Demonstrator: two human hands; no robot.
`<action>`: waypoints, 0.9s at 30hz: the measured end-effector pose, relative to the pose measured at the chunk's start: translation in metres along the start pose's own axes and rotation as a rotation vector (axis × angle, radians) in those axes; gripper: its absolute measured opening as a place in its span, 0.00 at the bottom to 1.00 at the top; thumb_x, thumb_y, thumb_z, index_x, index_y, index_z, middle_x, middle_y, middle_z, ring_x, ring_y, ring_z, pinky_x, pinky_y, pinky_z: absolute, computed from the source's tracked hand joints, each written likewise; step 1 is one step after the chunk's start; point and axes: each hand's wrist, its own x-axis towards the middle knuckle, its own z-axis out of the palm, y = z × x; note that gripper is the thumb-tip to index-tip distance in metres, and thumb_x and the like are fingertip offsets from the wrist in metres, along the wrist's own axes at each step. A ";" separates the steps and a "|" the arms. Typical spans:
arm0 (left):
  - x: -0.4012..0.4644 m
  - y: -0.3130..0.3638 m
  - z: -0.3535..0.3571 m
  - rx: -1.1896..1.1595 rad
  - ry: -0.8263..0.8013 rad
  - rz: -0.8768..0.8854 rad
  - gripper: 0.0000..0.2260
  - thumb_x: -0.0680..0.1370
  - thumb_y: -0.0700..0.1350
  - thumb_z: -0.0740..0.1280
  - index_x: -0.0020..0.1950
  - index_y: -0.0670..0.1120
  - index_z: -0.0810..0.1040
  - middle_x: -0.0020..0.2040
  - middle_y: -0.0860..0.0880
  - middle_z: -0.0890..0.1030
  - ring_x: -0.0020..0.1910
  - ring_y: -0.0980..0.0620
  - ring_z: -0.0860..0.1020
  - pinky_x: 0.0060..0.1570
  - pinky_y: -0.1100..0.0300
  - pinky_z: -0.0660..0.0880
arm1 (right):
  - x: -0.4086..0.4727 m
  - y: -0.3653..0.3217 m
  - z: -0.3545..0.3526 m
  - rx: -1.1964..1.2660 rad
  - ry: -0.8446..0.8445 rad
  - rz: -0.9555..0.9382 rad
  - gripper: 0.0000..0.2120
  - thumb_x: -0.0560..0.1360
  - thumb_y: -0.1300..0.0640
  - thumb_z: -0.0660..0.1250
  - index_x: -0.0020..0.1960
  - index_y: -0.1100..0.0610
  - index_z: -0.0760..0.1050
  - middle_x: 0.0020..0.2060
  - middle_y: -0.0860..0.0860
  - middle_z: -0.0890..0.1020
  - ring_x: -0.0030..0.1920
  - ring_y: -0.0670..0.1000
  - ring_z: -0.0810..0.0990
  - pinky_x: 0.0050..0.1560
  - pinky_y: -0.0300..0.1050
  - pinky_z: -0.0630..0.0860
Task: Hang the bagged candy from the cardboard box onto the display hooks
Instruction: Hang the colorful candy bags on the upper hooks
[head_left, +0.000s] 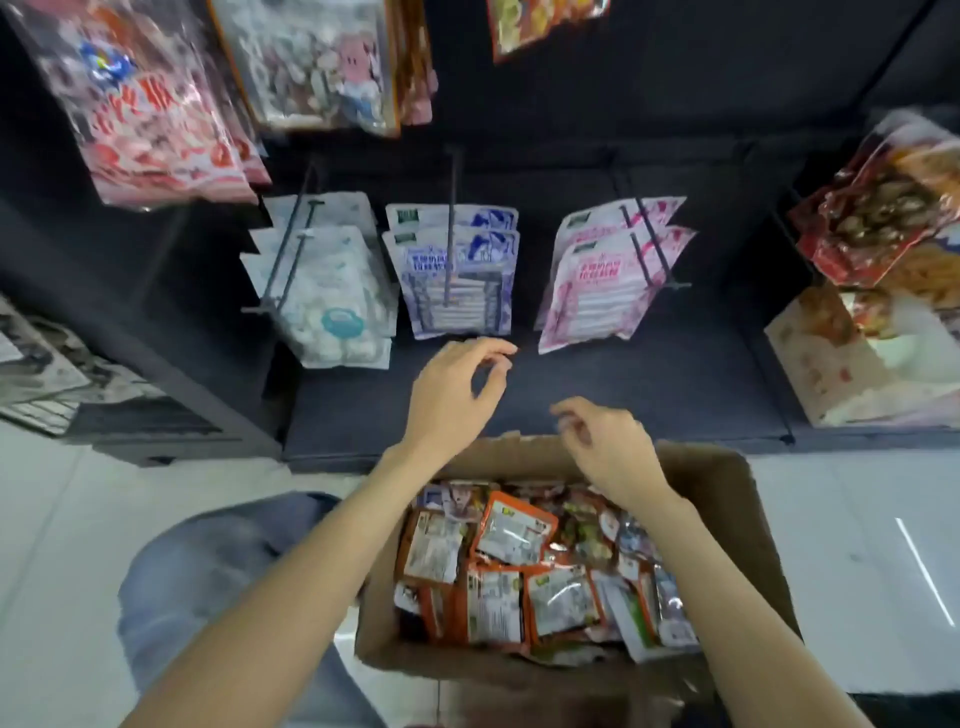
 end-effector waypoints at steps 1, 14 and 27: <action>-0.019 -0.017 0.008 0.016 -0.029 -0.055 0.10 0.79 0.47 0.62 0.58 0.52 0.78 0.50 0.58 0.81 0.51 0.58 0.77 0.48 0.61 0.73 | -0.008 0.007 0.013 -0.032 -0.126 0.037 0.11 0.77 0.56 0.62 0.58 0.49 0.77 0.48 0.52 0.83 0.49 0.57 0.81 0.48 0.49 0.75; -0.150 -0.173 0.014 0.197 -0.378 -0.836 0.13 0.77 0.49 0.65 0.61 0.48 0.75 0.55 0.45 0.80 0.53 0.43 0.78 0.47 0.55 0.72 | -0.036 0.060 0.183 -0.302 -0.767 0.232 0.32 0.77 0.53 0.66 0.76 0.54 0.56 0.76 0.53 0.56 0.74 0.57 0.56 0.72 0.53 0.61; -0.169 -0.134 0.030 0.397 -0.168 -0.694 0.23 0.75 0.41 0.66 0.69 0.44 0.68 0.64 0.40 0.72 0.63 0.39 0.69 0.60 0.45 0.71 | -0.042 0.064 0.238 -0.276 -0.592 0.128 0.23 0.79 0.57 0.63 0.72 0.57 0.63 0.69 0.57 0.68 0.67 0.60 0.70 0.65 0.56 0.67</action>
